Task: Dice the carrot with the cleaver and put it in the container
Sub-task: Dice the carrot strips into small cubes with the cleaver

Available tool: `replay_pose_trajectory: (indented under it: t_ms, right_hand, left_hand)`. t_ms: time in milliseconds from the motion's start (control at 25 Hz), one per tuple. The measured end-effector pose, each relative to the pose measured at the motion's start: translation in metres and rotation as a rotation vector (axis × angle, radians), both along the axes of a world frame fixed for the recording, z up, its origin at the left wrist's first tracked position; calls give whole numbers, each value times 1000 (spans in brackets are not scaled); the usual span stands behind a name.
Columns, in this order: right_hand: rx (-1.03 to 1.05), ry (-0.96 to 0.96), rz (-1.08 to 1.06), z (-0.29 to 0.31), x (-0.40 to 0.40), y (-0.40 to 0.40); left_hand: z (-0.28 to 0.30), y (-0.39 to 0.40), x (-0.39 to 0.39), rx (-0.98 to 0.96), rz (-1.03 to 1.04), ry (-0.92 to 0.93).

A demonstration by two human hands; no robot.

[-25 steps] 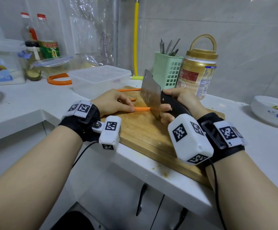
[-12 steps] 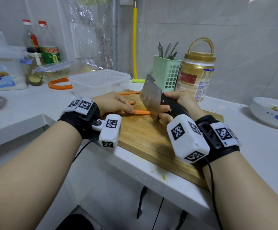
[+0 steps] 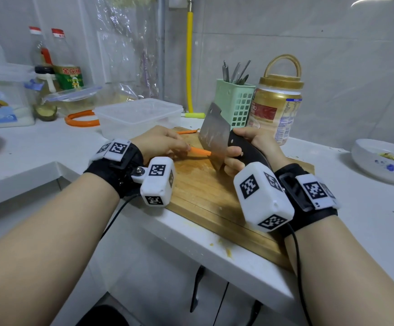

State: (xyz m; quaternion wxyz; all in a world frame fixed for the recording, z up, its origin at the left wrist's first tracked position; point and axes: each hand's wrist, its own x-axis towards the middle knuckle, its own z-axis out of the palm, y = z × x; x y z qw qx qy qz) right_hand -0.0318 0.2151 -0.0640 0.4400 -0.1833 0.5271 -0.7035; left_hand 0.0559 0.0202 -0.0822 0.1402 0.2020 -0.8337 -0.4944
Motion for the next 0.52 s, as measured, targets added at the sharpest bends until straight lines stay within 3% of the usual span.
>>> replay_pose_trajectory:
  t_ms: [520]
  right_hand:
    - [-37,11,4,2,1,1]
  left_hand:
    - [-13,-14,-3,-97,-123,-19]
